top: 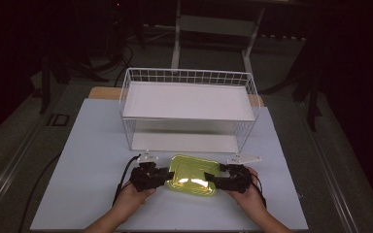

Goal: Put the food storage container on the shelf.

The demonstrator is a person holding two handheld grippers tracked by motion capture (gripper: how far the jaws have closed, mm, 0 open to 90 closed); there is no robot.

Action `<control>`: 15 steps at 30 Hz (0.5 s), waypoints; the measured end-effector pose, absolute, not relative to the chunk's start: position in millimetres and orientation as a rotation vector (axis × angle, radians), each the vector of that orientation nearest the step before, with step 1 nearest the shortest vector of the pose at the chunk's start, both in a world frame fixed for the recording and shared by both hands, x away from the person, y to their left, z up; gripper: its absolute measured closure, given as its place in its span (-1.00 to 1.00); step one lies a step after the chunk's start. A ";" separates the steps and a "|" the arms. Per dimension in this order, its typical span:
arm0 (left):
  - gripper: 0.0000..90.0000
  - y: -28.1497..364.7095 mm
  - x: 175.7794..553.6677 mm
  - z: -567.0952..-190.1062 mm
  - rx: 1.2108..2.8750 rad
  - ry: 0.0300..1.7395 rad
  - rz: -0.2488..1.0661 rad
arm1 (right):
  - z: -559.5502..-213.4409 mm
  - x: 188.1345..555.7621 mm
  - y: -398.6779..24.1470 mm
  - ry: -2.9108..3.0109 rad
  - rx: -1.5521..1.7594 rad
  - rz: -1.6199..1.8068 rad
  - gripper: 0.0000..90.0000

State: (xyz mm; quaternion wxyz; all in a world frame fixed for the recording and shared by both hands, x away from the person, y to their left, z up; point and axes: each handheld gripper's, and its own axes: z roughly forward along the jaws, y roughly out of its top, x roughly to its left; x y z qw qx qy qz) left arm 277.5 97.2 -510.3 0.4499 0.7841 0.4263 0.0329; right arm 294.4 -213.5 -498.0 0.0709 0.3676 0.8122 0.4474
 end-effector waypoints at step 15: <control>0.67 98.1 271.4 -509.2 1.915 1.096 0.034 | -485.2 291.1 -223.9 2.410 1.215 1.359 0.66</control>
